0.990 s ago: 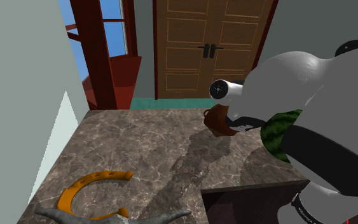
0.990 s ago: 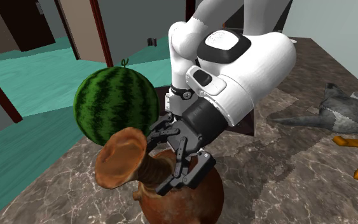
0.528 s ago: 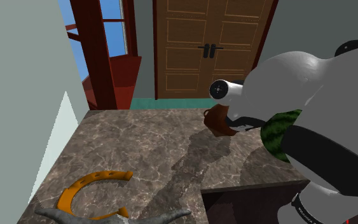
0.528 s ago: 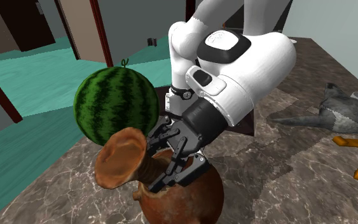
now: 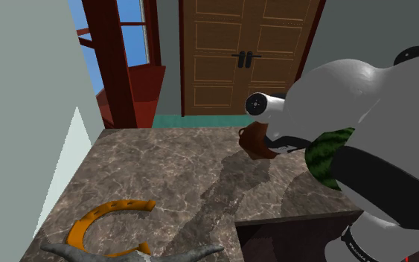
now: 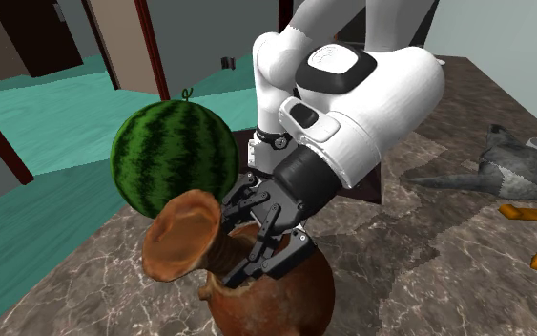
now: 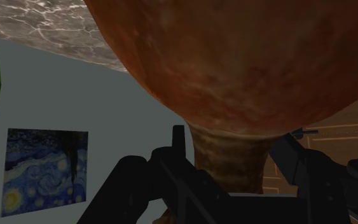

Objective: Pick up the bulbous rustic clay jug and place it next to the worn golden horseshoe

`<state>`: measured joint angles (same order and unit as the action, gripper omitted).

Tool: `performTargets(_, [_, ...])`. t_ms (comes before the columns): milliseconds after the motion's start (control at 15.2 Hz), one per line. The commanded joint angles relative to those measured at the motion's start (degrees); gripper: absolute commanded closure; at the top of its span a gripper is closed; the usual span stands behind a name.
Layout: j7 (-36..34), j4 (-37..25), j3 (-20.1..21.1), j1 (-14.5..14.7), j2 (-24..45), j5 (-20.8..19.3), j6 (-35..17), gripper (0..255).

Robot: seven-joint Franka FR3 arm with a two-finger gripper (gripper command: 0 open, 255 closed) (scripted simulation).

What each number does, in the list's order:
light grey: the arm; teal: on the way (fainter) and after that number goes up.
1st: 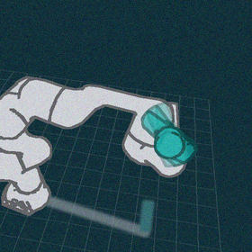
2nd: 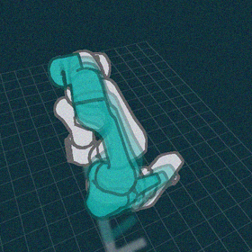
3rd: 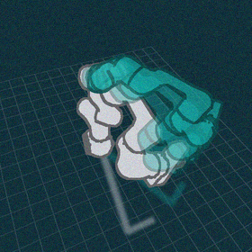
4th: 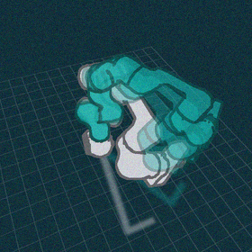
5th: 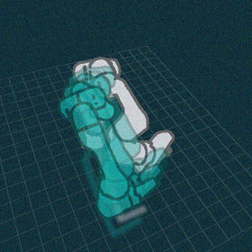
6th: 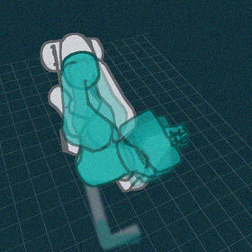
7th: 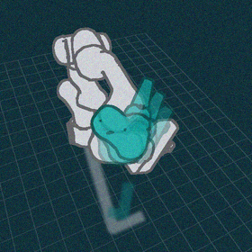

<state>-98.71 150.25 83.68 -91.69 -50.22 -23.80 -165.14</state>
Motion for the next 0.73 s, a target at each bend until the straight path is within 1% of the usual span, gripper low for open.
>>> performTargets(0, [0.93, -0.17, -1.54, 1.05, 0.49, -0.1, 0.85, 255])
performTargets(660, [6.88, -1.63, -10.61, 7.66, 2.86, -0.21, 6.35, 255])
